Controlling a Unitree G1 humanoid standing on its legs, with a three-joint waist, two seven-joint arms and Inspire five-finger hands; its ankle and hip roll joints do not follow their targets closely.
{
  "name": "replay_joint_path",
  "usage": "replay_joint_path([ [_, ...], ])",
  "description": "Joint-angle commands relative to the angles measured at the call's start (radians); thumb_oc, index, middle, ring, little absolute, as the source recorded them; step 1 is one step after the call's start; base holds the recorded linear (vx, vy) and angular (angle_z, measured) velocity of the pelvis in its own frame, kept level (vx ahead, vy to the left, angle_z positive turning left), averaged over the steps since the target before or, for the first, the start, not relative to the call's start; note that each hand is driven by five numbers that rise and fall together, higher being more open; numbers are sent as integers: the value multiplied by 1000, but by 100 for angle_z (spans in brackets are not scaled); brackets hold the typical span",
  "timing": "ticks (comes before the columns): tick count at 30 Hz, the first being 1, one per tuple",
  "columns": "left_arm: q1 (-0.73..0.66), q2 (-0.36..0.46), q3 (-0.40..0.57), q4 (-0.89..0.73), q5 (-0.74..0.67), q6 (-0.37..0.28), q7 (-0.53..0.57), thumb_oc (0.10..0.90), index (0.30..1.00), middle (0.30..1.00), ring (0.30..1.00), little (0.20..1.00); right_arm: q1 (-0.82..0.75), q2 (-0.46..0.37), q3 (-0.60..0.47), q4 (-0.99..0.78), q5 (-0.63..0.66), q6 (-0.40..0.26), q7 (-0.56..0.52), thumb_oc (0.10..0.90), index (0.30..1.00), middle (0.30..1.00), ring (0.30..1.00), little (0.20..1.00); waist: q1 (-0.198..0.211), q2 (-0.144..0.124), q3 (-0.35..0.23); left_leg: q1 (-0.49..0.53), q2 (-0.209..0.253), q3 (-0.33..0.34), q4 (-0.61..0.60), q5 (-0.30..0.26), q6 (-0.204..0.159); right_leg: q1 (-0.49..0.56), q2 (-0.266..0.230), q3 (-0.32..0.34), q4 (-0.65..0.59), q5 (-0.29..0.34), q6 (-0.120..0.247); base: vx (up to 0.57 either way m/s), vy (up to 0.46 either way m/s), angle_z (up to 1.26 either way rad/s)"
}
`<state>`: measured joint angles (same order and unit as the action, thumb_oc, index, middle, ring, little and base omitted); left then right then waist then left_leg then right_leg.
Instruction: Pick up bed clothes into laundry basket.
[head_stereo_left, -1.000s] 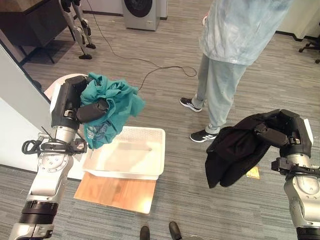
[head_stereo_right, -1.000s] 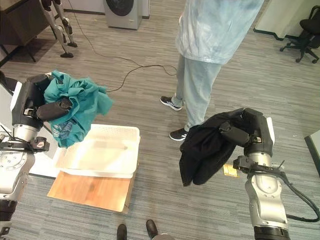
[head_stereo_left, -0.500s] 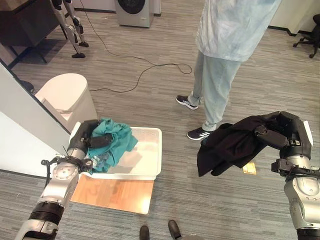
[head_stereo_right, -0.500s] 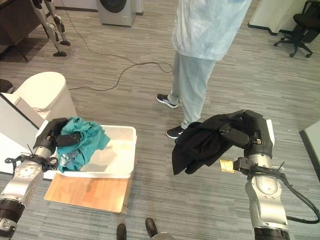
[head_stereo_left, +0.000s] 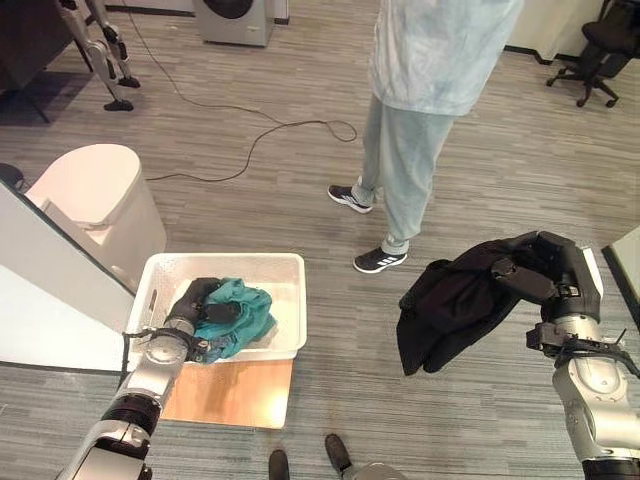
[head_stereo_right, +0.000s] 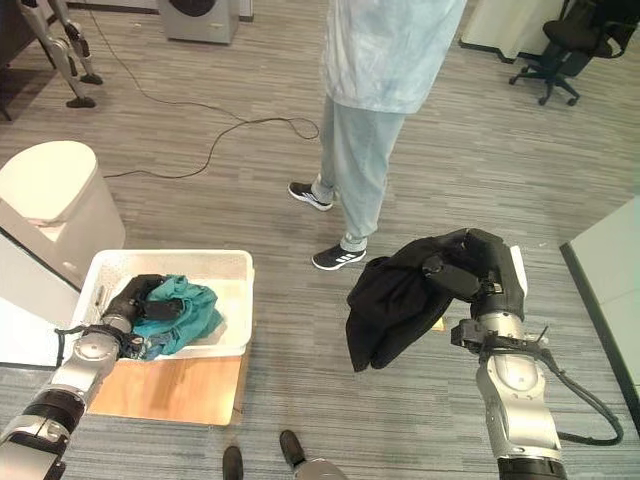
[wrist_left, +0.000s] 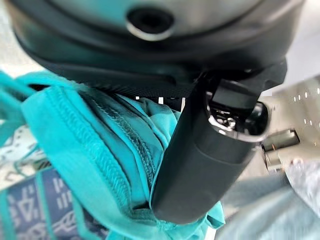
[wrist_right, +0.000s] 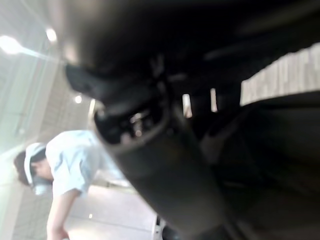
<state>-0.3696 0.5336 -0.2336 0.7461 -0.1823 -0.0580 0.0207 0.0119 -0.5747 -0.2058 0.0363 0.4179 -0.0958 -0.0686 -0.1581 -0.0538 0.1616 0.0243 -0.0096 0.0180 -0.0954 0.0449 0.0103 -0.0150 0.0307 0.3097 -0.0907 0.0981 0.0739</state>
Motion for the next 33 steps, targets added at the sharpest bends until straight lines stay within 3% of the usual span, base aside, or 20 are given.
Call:
replay_joint_path([
  [1, -207, 29, -33, 37, 48, -65, 23, 800, 900, 900, 900, 900, -36, -43, -98, -63, 28, -103, -23, 400, 300, 300, 300, 300, 29, 20, -122, 17, 15, 24, 8, -97, -50, -25, -33, -42, 18, -101, 95, 0, 0, 0],
  [8, -220, 44, -23, 15, 51, -72, 36, 800, 900, 900, 900, 900, -29, -38, -102, -60, 26, -104, -21, 400, 300, 300, 300, 300, 32, 21, -126, 24, 15, 27, 8, -100, -51, -16, -34, -42, 14, -103, 96, 0, 0, 0],
  [20, -228, 275, 64, -228, -32, -127, 60, 800, 900, 900, 900, 900, -35, -72, -122, -10, 36, -91, -6, 400, 300, 300, 300, 300, 64, 39, -143, 41, 5, 8, 8, -99, -54, 15, -44, -71, 14, -112, 96, -3, 1, 1],
  [24, -157, 332, 176, -391, -129, -182, 87, 800, 900, 900, 900, 900, -37, -120, -170, 7, 22, -92, -14, 400, 300, 300, 300, 300, 88, 35, -146, 41, 3, -6, 8, -97, -54, 19, -47, -79, 17, -116, 95, -24, 3, 3],
  [29, 21, 370, 372, -585, -197, -233, 104, 800, 900, 900, 900, 900, -72, -277, -246, 58, 0, -105, -34, 400, 300, 300, 300, 300, 121, 15, -149, 25, 3, -25, 8, -82, -60, 16, -47, -89, 15, -109, 89, -31, -18, 9],
  [30, 84, 358, 435, -629, -204, -248, 109, 800, 900, 900, 900, 900, -82, -316, -252, 75, -1, -109, -32, 400, 300, 300, 300, 300, 131, 10, -152, 22, 3, -29, 8, -80, -62, 17, -48, -94, 14, -110, 87, -3, -21, 12],
  [32, 122, 342, 467, -658, -210, -254, 113, 800, 900, 900, 900, 900, -90, -340, -251, 88, -5, -111, -28, 400, 300, 300, 300, 300, 140, 6, -155, 25, 2, -34, 8, -90, -61, 24, -50, -100, 10, -119, 87, 18, -18, 12],
  [33, 227, 240, 534, -745, -256, -274, 102, 800, 900, 900, 900, 900, -115, -387, -247, 102, -22, -113, -19, 400, 300, 300, 300, 300, 169, -13, -151, 16, 2, -47, 8, -78, -63, 22, -51, -107, 11, -114, 81, -2, -22, 21],
])
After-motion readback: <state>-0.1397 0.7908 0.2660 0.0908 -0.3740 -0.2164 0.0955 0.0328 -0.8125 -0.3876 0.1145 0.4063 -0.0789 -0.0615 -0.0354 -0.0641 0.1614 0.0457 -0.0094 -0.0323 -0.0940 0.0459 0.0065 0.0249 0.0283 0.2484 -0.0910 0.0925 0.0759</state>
